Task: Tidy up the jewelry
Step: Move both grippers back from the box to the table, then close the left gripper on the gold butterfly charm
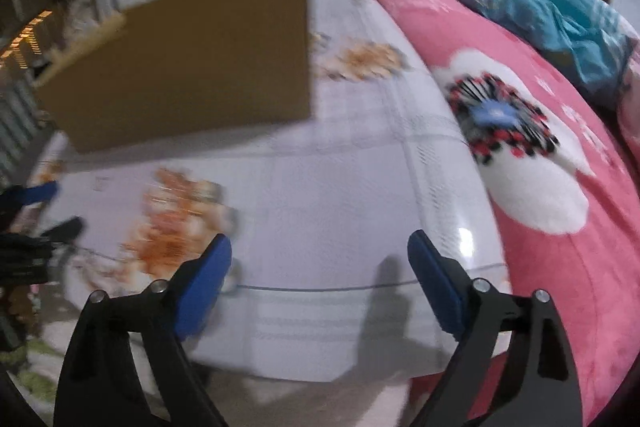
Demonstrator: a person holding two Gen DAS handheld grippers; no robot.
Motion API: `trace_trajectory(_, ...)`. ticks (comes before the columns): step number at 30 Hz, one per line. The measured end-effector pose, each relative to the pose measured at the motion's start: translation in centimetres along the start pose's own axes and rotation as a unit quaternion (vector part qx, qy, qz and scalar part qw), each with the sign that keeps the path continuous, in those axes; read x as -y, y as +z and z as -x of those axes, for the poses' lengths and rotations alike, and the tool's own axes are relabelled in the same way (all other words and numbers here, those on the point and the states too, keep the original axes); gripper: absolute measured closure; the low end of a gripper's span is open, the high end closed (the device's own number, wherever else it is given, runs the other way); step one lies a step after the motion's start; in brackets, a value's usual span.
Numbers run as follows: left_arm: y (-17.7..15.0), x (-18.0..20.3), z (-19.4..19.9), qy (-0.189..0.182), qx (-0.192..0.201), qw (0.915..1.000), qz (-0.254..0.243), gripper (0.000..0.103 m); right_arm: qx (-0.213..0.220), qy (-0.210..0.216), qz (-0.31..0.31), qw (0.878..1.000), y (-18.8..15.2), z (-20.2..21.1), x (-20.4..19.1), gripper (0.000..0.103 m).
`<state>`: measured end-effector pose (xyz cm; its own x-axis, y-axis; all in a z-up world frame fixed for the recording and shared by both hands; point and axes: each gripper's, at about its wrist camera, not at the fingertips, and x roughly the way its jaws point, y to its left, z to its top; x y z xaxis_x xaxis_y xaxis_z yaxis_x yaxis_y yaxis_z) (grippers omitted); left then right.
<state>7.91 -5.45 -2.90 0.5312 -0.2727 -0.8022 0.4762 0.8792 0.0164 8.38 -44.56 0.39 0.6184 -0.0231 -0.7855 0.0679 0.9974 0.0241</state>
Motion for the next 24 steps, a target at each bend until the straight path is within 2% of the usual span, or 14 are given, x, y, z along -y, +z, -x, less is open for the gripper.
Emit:
trace_trajectory(4,-0.5,-0.1,1.2,0.003,0.034,0.9994,-0.013,0.008,0.029,0.061,0.048,0.997,-0.3,1.6,-2.7,0.024)
trace_trajectory(8,-0.7,0.5,2.7,-0.007,0.065,0.9972,-0.036,0.009,0.028,0.116,0.084,0.989,-1.3,1.7,-5.4,0.033)
trace_trajectory(10,-0.8,0.9,3.1,-0.023,0.067,0.9964,-0.046,0.017,0.021,0.140,0.098,0.985,-1.9,1.4,-6.9,0.037)
trace_trajectory(11,-0.9,1.2,3.3,-0.030,0.066,0.9960,-0.052,0.024,0.018,0.149,0.107,0.983,-2.2,1.2,-7.7,0.041)
trace_trajectory(16,-0.5,2.4,3.1,-0.040,0.056,0.9949,-0.073,0.044,0.012,0.164,0.132,0.977,-2.8,0.8,-10.0,0.052)
trace_trajectory(18,0.2,3.0,2.5,-0.041,0.049,0.9948,-0.078,0.055,0.012,0.169,0.130,0.977,-3.0,0.8,-10.5,0.054)
trace_trajectory(21,1.3,3.3,1.5,-0.036,0.039,0.9950,-0.084,0.066,0.010,0.169,0.125,0.978,-2.8,0.6,-10.5,0.055)
trace_trajectory(24,2.4,3.3,0.3,-0.034,0.020,0.9959,-0.082,0.071,0.010,0.168,0.118,0.979,-2.8,0.3,-10.4,0.055)
